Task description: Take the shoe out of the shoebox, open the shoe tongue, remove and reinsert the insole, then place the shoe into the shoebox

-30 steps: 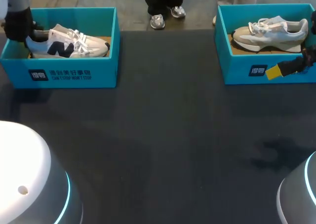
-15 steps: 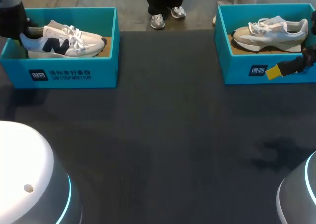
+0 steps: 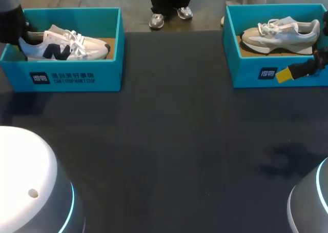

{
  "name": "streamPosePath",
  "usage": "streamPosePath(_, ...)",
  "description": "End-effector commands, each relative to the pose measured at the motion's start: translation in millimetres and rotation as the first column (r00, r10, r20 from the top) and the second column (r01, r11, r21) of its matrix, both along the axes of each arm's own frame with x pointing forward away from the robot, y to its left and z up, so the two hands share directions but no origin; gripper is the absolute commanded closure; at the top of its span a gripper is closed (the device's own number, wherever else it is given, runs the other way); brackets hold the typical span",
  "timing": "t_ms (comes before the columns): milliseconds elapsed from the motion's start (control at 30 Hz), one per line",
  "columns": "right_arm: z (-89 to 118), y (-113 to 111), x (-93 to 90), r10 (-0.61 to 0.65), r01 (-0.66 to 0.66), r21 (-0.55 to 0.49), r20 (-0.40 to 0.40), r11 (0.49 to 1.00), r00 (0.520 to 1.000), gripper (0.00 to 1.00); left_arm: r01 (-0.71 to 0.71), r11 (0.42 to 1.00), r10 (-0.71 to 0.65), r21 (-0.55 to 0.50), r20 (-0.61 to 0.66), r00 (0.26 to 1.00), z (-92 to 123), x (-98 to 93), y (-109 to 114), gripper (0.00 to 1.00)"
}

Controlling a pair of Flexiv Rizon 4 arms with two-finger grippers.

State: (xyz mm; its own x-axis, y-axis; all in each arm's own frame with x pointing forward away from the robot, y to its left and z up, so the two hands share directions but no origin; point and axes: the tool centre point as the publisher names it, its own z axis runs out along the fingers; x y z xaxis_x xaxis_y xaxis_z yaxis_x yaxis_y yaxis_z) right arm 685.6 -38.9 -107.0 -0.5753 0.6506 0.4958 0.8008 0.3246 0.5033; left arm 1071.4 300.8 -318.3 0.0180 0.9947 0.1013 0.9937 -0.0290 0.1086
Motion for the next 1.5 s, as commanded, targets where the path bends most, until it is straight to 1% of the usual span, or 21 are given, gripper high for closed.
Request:
streamPosePath(33,-0.4,0.9,2.7,0.002,-0.002,-0.003,-0.004,1.000,1.000,0.00,0.001,1.000,-0.001,-0.001,0.003,1.000,2.0,-8.6,-0.6,1.00)
streamPosePath(433,-0.4,0.9,2.7,0.002,-0.002,-0.003,-0.004,1.000,1.000,0.00,-0.020,1.000,0.020,0.001,-0.019,1.000,-9.7,-12.8,3.0,1.00)
streamPosePath(667,-0.4,0.9,2.7,0.002,-0.002,-0.003,-0.004,1.000,1.000,0.00,-0.057,0.998,0.057,0.003,-0.023,0.998,-24.6,-8.6,3.8,1.00)
streamPosePath(967,-0.4,0.9,2.7,0.002,-0.002,-0.003,-0.004,1.000,1.000,0.00,-0.112,0.994,0.111,-0.016,-0.028,0.993,-32.3,-5.0,7.3,1.00)
streamPosePath(1233,-0.4,0.9,2.7,0.002,-0.002,-0.003,-0.004,1.000,1.000,0.00,-0.101,0.995,0.101,-0.002,-0.046,0.994,-40.2,-4.9,6.9,1.00)
streamPosePath(1500,-0.4,0.9,2.7,0.002,-0.002,-0.003,-0.004,1.000,1.000,0.00,-0.078,0.997,0.079,0.012,-0.066,0.995,-48.5,-7.8,2.0,1.00)
